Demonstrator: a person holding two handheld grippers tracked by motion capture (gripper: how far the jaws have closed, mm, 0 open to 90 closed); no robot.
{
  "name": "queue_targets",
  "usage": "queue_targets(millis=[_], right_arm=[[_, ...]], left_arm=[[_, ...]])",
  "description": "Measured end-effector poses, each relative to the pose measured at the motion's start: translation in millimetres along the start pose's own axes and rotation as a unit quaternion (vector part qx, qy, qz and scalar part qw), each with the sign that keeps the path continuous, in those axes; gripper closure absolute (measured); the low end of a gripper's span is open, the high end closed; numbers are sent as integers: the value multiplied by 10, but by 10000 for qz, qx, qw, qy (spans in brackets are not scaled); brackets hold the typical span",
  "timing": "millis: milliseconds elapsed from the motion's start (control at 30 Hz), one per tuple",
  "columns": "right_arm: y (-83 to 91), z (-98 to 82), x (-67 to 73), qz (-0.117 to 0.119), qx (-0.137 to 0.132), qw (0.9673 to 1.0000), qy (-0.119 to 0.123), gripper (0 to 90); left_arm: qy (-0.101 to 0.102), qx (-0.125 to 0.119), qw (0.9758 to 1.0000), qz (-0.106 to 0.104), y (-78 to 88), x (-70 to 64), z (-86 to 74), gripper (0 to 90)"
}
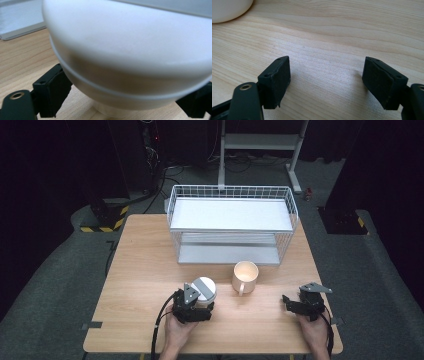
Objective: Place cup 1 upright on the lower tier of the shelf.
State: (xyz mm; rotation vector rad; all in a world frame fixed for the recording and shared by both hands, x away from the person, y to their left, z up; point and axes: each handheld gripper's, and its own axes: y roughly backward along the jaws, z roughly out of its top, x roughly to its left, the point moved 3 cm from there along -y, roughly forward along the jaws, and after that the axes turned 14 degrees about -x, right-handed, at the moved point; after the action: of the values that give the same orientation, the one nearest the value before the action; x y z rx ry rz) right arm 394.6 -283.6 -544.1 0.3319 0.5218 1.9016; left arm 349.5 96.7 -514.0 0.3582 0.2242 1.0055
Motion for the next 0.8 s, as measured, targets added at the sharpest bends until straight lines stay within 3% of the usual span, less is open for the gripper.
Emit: queue_targets(millis=[267,800], right_arm=[[1,0,3,5,5,10000,-7,229],[1,0,3,6,4,10000,-5,229]], left_arm=[[31,28,10000,-2,-31,-13,3,153],[-96,-18,9999,35,-43,-31,-1,189]])
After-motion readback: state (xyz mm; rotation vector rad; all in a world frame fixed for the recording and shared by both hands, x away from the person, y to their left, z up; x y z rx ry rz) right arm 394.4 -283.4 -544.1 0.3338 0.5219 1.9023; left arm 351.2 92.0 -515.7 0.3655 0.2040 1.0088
